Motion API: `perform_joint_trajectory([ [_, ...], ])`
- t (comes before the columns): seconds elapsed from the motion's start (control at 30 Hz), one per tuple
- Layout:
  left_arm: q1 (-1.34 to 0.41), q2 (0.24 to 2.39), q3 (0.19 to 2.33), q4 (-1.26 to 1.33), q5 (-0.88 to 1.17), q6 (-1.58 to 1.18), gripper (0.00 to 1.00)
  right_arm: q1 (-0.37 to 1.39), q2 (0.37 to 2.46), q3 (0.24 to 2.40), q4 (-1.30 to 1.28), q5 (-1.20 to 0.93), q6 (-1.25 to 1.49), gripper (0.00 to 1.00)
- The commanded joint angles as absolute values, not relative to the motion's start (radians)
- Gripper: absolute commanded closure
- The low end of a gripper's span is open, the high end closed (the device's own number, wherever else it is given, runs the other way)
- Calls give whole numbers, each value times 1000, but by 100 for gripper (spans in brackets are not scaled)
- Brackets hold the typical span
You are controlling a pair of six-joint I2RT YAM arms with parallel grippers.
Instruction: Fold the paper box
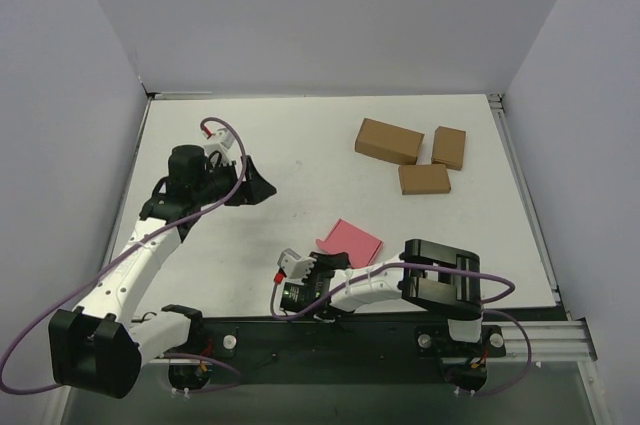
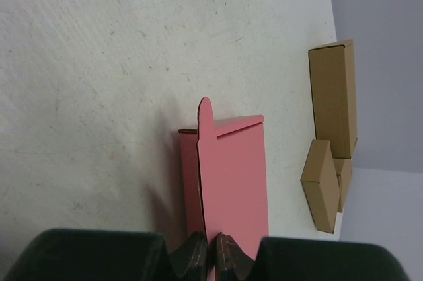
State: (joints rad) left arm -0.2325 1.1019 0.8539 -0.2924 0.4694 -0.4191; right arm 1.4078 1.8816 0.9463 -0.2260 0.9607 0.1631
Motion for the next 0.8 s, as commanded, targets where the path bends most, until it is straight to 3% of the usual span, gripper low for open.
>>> perform_joint_trajectory([
  [0.0,-224,1097,858,-255,508,-364,14,1425,1846,982,-310,970,166,98],
  [0.27,-225,1078,830,-235,568,-333,14,1381,1596,1025,-437,712,146,100],
  [0.5,-226,1055,799,-190,663,-310,15,1182,1407,1055,-491,275,98,100],
  [0.77,-313,1061,761,-87,867,-285,19,954,1348,1025,-440,-234,20,100],
])
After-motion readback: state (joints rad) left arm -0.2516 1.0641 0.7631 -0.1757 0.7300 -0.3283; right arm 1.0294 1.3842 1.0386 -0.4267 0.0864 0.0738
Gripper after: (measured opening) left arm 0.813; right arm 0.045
